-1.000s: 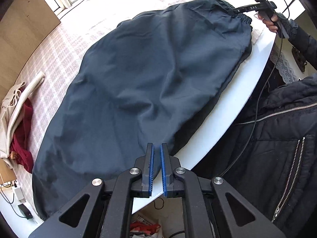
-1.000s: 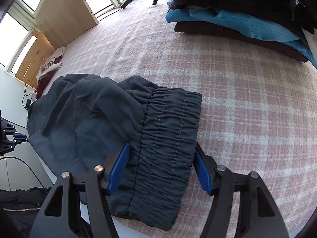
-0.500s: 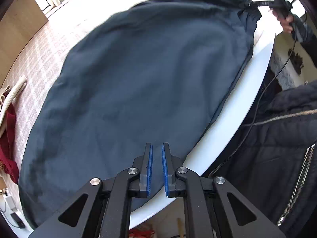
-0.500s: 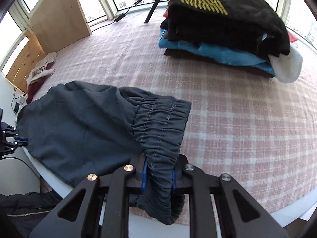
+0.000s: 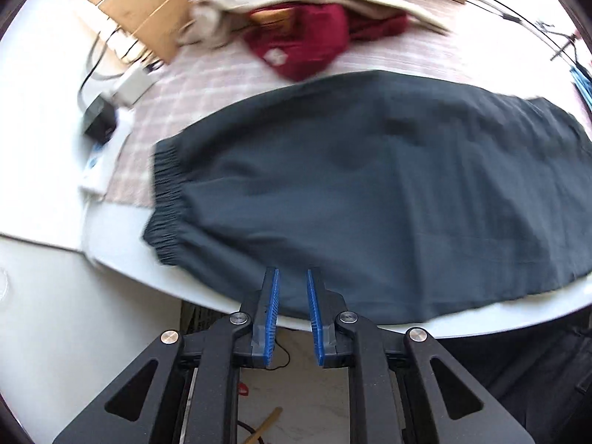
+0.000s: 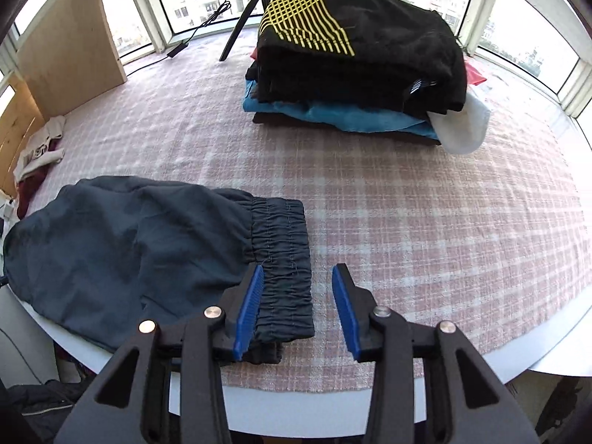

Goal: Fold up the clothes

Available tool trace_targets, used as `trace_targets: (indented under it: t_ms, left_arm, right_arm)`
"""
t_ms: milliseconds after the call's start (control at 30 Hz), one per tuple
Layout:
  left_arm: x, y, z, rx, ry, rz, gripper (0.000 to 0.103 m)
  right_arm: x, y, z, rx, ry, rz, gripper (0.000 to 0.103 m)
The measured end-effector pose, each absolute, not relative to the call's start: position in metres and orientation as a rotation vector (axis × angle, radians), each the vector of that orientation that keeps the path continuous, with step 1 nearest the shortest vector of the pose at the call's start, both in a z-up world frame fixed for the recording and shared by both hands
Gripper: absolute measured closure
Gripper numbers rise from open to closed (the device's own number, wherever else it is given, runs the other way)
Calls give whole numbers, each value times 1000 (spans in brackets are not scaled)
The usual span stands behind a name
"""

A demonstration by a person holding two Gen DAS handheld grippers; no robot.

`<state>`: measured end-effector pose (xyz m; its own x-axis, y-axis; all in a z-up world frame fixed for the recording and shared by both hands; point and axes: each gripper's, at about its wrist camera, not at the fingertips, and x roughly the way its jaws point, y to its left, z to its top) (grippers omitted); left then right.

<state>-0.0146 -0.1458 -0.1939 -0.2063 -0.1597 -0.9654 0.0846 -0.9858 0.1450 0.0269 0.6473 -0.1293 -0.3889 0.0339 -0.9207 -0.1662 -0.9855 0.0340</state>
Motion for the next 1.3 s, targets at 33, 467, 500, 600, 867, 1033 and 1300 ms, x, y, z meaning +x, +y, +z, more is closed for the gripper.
trace_targets:
  t_ms: [33, 467, 500, 600, 867, 1033, 1300]
  left_arm:
    - [-14, -170, -196, 1857, -40, -2304, 87]
    - [-17, -271, -236, 1922, 147, -2335, 73]
    - [-16, -274, -237, 1915, 135, -2333, 70]
    - [-13, -287, -235, 1889, 149, -2338, 68]
    - [-9, -285, -234, 1881, 52, -2379, 78]
    - [-5, -289, -219, 1822, -53, -2410, 79]
    - [-11, -331, -226, 1862, -105, -2334, 78]
  right_arm:
    - [25, 641, -127, -1651, 214, 2517, 65]
    - [5, 521, -112, -1669, 168, 2571, 65]
    - [3, 517, -113, -1677, 168, 2570, 65]
    - [-1, 508, -117, -1707, 170, 2565, 65]
    - [-7, 498, -118, -1715, 158, 2572, 65]
    - [-8, 500, -123, -1734, 149, 2548, 65]
    - [0, 474, -167, -1889, 107, 2482, 65]
